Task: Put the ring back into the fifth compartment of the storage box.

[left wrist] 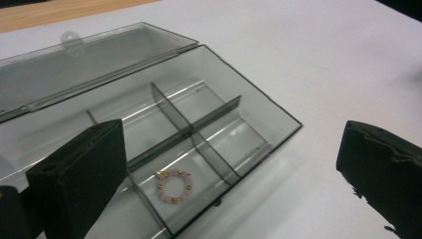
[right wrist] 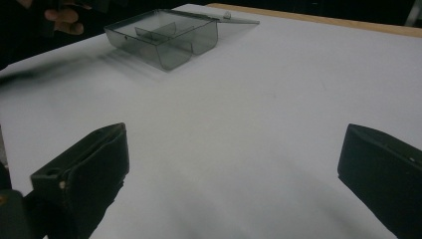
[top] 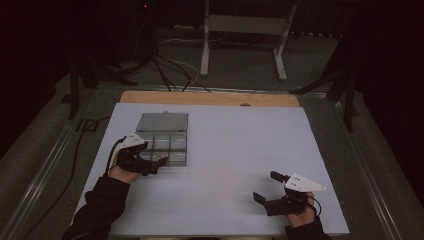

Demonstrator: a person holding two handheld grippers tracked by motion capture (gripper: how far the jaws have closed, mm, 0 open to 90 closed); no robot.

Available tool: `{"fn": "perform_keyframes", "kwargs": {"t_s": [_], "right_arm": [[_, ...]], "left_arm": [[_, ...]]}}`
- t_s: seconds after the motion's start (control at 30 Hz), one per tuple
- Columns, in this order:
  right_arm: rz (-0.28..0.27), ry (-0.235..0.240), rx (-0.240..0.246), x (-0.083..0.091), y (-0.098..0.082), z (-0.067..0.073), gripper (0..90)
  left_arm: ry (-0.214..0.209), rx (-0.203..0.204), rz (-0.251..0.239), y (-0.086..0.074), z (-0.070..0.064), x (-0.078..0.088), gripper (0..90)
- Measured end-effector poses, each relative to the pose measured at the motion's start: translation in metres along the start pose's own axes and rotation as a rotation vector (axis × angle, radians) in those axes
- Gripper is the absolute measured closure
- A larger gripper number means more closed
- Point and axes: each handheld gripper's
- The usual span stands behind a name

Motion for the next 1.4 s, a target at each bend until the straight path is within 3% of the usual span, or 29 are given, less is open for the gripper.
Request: {"fn": "perform_keyframes", "kwargs": {"t_s": [0.13,0.2,0.3,0.63,1.07,1.2,1.4], "right_arm": [[0.001,-0.002,0.004,0.000,0.000,0.000,0.0],[-0.005,-0.002,0.001,0.001,0.000,0.000,0.0],[-0.002,-0.002,-0.002,0.001,0.000,0.000,0.0],[-0.009,-0.002,0.001,0.002,0.000,0.000,0.0],[0.001,-0.004,0.001,0.001,0.000,0.000,0.0],[-0.001,-0.003,0.003,0.001,0.000,0.000,0.0],[0.003,0.001,0.003,0.001,-0.001,0.000,0.0]], "left_arm": [[-0.027,-0.027,-0.006,-0.002,-0.004,0.002,1.0],[-0.061,-0.042,-0.011,-0.004,-0.007,0.003,1.0],[-0.067,-0.079,-0.003,-0.008,-0.014,0.004,1.0],[-0.129,-0.111,0.036,-0.028,-0.028,0.004,1.0],[-0.165,-0.096,0.033,-0.061,-0.028,0.016,1.0],[-0.163,-0.118,0.032,-0.069,-0.029,0.018,1.0],[-0.172,-0.085,0.025,-0.077,-0.026,0.022,1.1]]}}
Point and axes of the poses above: each handheld gripper's, and its own axes: x roughly backward along the jaws, y roughly out of its top, z roughly to its left, and after that the axes turned 7 degrees about -y, right-handed
